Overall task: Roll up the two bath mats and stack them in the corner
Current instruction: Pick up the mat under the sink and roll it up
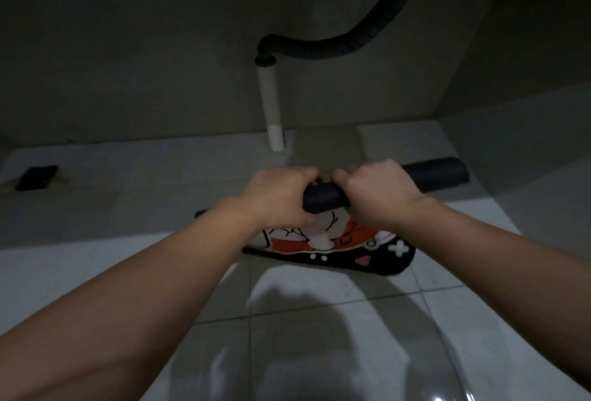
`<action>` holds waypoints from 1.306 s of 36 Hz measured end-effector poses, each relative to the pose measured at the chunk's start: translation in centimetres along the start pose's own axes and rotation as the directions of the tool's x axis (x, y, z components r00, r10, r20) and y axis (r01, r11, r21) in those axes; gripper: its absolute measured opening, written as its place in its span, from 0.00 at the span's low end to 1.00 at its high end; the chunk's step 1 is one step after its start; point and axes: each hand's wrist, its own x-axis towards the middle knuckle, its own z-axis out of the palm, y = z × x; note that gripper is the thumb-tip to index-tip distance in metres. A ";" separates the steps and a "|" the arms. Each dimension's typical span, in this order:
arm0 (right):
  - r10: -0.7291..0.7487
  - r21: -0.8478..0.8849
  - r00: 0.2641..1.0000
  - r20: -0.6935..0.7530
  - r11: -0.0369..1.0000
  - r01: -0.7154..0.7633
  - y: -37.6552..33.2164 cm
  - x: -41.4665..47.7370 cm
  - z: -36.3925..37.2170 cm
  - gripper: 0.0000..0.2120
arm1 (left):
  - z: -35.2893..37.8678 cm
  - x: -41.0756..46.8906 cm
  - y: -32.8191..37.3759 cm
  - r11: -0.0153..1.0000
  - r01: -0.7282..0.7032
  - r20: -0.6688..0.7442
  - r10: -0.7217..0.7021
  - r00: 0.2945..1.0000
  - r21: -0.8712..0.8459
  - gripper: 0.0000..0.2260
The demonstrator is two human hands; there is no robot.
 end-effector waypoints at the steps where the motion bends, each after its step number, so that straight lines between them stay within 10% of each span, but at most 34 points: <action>1: -0.032 -0.045 0.996 -0.084 0.999 0.028 0.0 -0.2 0.2 0.10 | 0.0 0.0 -0.2 0.996 0.029 0.052 -0.025 0.998 -0.083 0.23; 7: -0.025 0.008 0.984 -0.175 1.000 0.027 -0.2 -0.2 1.2 0.09 | 0.2 -0.2 -0.4 0.976 0.115 0.091 -0.100 0.991 -0.187 0.14; 13: 0.075 0.337 0.947 0.312 0.923 -0.184 0.4 1.1 -0.5 0.20 | 1.4 -1.0 -0.2 0.969 0.016 -0.230 0.043 0.972 0.245 0.12; 18: 0.052 0.399 0.914 0.402 0.889 -0.226 0.5 1.4 -1.1 0.19 | 1.7 -1.3 0.2 0.960 -0.015 -0.297 0.101 0.950 0.279 0.14; 26: -0.026 0.045 0.997 -0.073 0.999 0.029 0.1 0.1 0.8 0.10 | -0.4 -0.1 -0.9 0.977 0.127 0.166 -0.099 0.981 -0.170 0.23; 31: -0.036 0.041 0.980 -0.194 0.998 0.044 -0.3 0.1 1.3 0.13 | -0.3 -0.4 -0.9 0.970 0.135 0.137 -0.109 0.985 -0.204 0.16; 39: 0.031 0.401 0.927 0.373 0.896 -0.191 0.0 1.1 -0.4 0.23 | 1.5 -1.1 -0.3 0.947 -0.029 -0.197 0.096 0.976 0.321 0.14; 47: 0.063 0.346 0.949 0.309 0.922 -0.174 0.1 0.9 0.4 0.14 | 1.4 -0.5 0.3 0.971 -0.010 -0.165 0.051 0.985 0.240 0.20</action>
